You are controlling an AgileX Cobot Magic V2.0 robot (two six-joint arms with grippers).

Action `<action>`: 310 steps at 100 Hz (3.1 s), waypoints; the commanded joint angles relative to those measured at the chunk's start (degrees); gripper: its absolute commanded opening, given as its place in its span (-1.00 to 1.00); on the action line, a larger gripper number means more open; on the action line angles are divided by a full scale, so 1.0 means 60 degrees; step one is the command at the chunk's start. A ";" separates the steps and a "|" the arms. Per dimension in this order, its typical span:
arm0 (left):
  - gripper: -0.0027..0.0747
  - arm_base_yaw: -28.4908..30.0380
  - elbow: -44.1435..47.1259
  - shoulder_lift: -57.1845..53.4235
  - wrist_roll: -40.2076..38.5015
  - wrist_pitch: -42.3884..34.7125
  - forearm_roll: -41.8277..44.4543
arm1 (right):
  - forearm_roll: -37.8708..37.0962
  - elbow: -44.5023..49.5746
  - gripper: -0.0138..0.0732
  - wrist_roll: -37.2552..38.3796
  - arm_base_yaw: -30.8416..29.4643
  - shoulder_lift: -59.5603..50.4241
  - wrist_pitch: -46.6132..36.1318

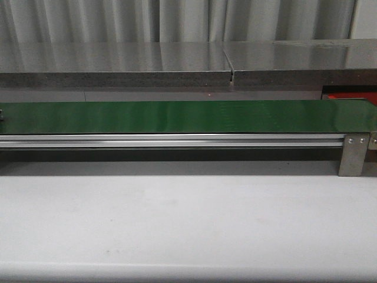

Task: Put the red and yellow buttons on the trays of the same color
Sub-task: 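Lower the red button onto the belt start and release it, then grasp a yellow button from the cluster with the left gripper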

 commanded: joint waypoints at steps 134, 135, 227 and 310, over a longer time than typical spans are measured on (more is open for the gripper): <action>0.65 0.1158 -0.1287 0.3021 0.0720 -0.2651 -0.0680 | 0.0187 -0.0236 -0.95 -0.0077 0.0012 0.0009 -0.0529; 0.65 0.1158 -0.1287 0.3020 0.0740 -0.2672 -0.0676 | 0.0187 -0.0236 -0.95 -0.0077 0.0012 0.0009 -0.0529; -0.24 0.0848 -0.1480 0.3543 0.1000 -0.3254 -0.0857 | 0.0187 -0.0236 -0.95 -0.0077 0.0012 0.0009 -0.0529; -0.98 0.0394 -0.1176 0.0298 0.0915 -0.1302 -0.2318 | 0.0187 -0.0236 -0.95 -0.0077 0.0012 0.0009 -0.0529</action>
